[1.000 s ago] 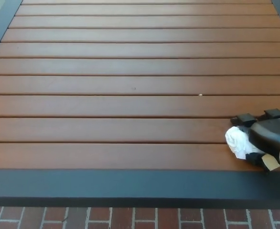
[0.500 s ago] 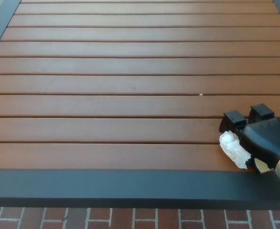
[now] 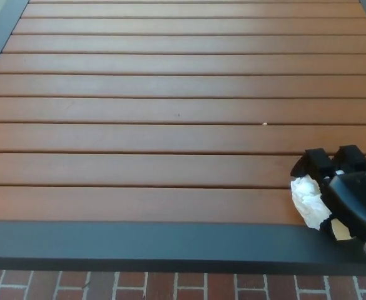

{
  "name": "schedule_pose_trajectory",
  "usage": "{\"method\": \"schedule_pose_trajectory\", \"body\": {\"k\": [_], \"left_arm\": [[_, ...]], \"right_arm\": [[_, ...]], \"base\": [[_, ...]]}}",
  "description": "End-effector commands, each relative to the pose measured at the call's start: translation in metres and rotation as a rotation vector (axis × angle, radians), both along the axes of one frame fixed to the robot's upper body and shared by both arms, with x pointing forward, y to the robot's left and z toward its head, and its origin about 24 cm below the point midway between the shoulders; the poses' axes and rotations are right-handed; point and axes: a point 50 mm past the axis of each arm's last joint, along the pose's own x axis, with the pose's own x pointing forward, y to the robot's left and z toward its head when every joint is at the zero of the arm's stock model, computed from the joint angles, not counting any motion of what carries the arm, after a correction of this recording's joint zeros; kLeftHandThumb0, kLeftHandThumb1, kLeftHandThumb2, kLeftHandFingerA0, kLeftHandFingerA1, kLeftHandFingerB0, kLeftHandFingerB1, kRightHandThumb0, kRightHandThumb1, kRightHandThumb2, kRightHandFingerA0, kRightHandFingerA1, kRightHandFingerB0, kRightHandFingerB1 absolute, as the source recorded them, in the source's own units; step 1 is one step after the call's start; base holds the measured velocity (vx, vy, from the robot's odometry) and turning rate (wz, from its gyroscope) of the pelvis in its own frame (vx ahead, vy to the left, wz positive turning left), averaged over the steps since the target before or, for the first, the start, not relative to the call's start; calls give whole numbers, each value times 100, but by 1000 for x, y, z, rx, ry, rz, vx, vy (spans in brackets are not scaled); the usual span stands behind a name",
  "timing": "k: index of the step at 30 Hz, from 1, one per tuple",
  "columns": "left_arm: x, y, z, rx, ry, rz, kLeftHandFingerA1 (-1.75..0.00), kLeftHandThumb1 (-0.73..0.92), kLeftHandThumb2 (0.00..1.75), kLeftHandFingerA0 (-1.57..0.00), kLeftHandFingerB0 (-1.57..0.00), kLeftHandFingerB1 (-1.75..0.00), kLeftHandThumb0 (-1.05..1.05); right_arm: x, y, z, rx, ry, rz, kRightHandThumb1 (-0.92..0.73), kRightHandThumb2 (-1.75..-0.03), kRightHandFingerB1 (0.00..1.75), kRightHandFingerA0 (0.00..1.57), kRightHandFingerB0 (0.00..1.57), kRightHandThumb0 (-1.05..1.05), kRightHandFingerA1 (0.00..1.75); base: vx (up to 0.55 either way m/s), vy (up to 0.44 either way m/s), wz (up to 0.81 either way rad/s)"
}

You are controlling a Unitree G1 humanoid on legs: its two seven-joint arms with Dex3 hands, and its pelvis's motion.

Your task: Pick up a piece of paper from the table and walk towards the trash can and throw it into compost

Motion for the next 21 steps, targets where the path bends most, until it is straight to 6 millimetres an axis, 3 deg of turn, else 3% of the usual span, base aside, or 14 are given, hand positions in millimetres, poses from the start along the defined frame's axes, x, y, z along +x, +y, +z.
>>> {"method": "schedule_pose_trajectory", "body": {"k": [1,3,5,6,7,8,10,12,13,14,21], "left_arm": [[2,2,3,22,-85,0,-64,75,63,-89,-86,-63,-6],[2,2,3,22,-85,-1,-64,75,63,-89,-86,-63,-6],[2,3,5,33,-66,-30,-61,75,64,-89,-85,-61,-4],[2,2,5,34,-67,-30,-62,75,66,-87,-86,-63,-3],[2,2,5,34,-71,-26,-62,75,66,-87,-86,-63,-3],[2,2,5,38,-63,-33,-61,76,63,-88,-83,-59,-5],[2,3,5,43,-50,-46,-61,76,63,-88,-83,-59,-5],[2,3,5,43,-50,-46,-61,76,63,-88,-83,-59,-5],[2,4,5,47,-46,-42,-56,75,62,-86,-82,-57,-7],[2,5,5,52,-42,-37,-56,75,62,-86,-82,-57,-7],[2,5,5,53,-42,-35,-56,75,62,-86,-82,-57,-7]], "right_arm": [[-10,-13,13,177,-282,-94,-59,-106,157,91,75,-9,174],[-10,-13,13,181,-290,-94,-59,-106,157,91,75,-9,174],[-10,-6,28,270,-397,-85,-53,-112,157,86,83,-12,172],[-11,-3,32,308,-430,-77,-49,-119,148,96,86,-8,166],[-11,0,36,344,-456,-67,-49,-119,148,96,86,-8,166],[-13,8,42,470,-460,-53,-42,-124,132,107,101,-5,144],[-16,16,51,647,-466,-29,-42,-124,132,107,101,-5,144],[-16,16,51,649,-467,-30,-42,-124,132,107,101,-5,144],[-18,23,56,725,-477,-19,-33,-137,129,110,105,4,144],[-20,31,62,821,-491,-4,-33,-137,129,110,105,4,144],[-21,33,63,852,-491,-1,-33,-137,129,110,105,4,144]], "base": [[0,0,0],[0,0,0],[0,0,0],[0,0,0],[0,0,0],[0,0,0],[0,0,0],[0,0,0],[0,0,0],[0,0,0],[0,0,0]]}}
